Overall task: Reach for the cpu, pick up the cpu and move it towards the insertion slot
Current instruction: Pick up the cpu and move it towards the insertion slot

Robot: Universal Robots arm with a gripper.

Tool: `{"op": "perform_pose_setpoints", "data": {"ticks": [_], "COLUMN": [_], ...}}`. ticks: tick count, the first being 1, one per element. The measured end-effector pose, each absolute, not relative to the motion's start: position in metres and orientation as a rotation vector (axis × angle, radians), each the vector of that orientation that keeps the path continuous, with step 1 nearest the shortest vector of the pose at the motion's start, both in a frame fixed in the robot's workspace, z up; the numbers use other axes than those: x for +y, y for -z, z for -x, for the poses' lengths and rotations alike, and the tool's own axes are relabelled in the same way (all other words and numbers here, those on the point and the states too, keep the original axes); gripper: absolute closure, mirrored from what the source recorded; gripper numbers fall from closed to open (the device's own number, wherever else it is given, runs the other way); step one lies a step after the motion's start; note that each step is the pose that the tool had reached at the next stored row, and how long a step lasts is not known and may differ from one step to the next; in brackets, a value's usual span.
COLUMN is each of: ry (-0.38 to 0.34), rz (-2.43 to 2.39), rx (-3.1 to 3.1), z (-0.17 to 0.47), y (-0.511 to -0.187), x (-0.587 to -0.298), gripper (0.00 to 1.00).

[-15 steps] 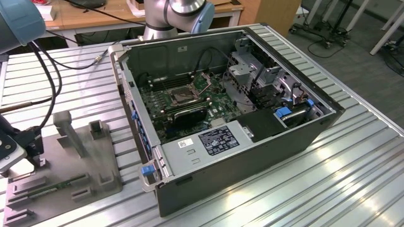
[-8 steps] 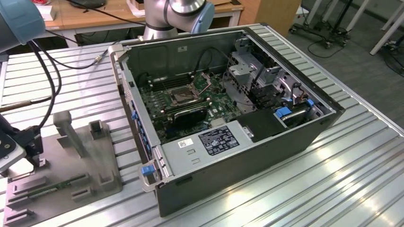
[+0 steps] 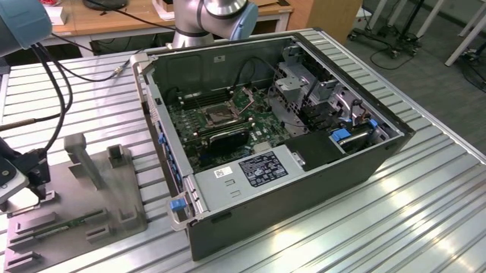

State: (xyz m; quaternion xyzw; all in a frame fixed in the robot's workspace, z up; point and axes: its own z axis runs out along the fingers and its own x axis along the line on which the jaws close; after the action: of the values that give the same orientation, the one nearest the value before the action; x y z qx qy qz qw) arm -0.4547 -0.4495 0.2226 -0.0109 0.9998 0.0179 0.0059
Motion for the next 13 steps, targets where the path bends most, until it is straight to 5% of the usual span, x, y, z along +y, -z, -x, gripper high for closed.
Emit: {"op": "perform_pose_setpoints", "data": {"ticks": [13], "ry": [-0.056], "rz": [0.034], "rx": [3.129], "z": [0.455], "y": [-0.241], "x": [-0.450], "gripper": [0.45]}}
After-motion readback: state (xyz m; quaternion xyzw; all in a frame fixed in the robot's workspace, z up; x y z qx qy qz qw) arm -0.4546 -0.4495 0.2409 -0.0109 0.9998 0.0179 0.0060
